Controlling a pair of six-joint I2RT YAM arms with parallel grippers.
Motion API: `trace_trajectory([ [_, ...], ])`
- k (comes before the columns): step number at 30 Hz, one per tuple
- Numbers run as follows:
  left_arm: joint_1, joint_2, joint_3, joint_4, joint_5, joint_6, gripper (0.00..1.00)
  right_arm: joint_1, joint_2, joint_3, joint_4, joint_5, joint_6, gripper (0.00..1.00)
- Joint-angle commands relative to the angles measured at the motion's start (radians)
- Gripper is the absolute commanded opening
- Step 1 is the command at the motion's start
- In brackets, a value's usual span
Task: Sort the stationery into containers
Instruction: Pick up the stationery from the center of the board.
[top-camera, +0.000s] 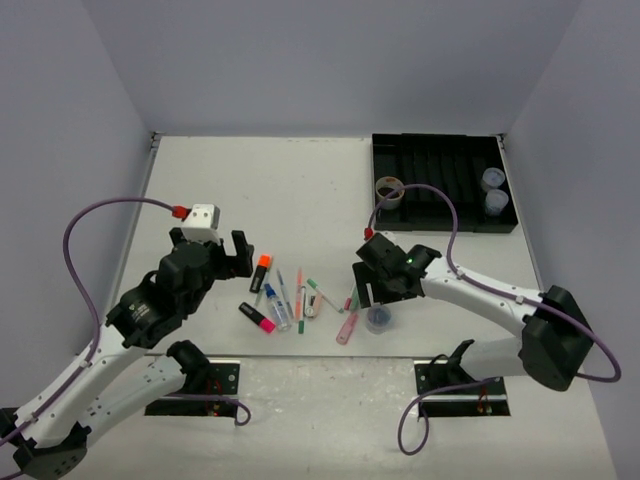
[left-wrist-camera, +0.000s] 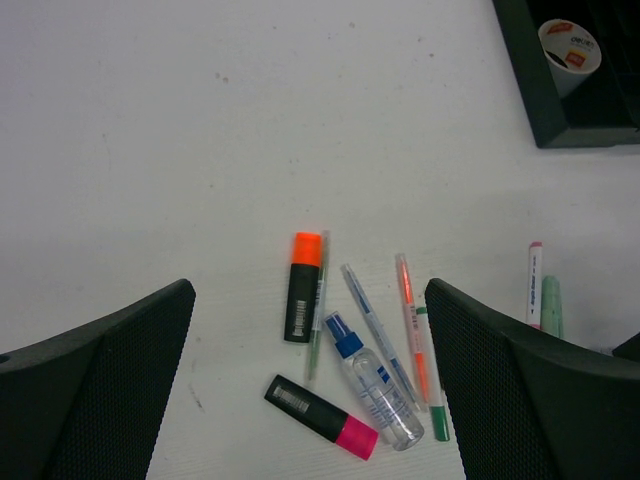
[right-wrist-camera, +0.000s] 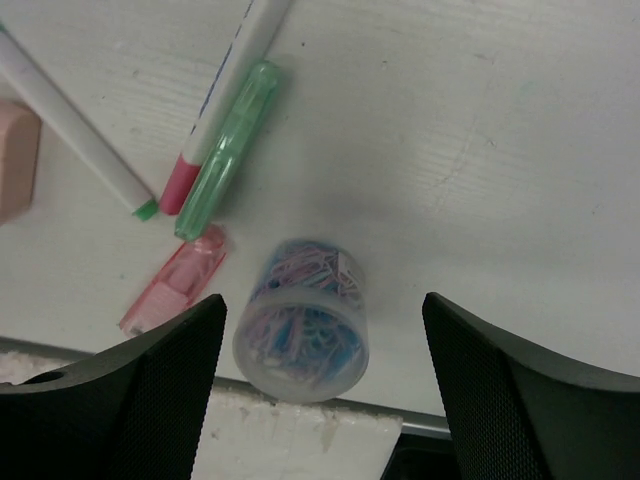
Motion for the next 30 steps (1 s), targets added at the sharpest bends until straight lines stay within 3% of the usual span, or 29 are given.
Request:
trace_trajectory([
  [1,0.006,0.004,0.001,0.023,-0.016,0.013,1.0,0.047,-0.086,-0.011,-0.035,-0.06,0.05,0.81],
  [8,0.007,0.01,0.0,0.022,-0.019,0.013,1.0,0.062,-0.104,-0.063,-0.031,-0.074,0.053,0.8],
  [13,0.008,0.021,0.001,0.022,-0.019,0.013,1.0,0.069,-0.074,-0.071,-0.04,0.002,0.072,0.83],
  [21,0.009,0.033,0.001,0.021,-0.018,0.013,1.0,0.082,-0.025,-0.098,0.02,-0.068,0.054,0.79],
  [25,0.01,0.036,0.001,0.021,-0.017,0.013,1.0,0.086,-0.02,-0.093,0.036,-0.065,0.053,0.66],
  [28,0.01,0.038,0.0,0.024,-0.01,0.014,1.0,0.086,-0.02,-0.075,0.025,-0.03,0.053,0.44],
  [30,0.01,0.038,0.0,0.026,-0.004,0.017,1.0,0.089,-0.02,-0.061,0.014,-0.013,0.05,0.22],
])
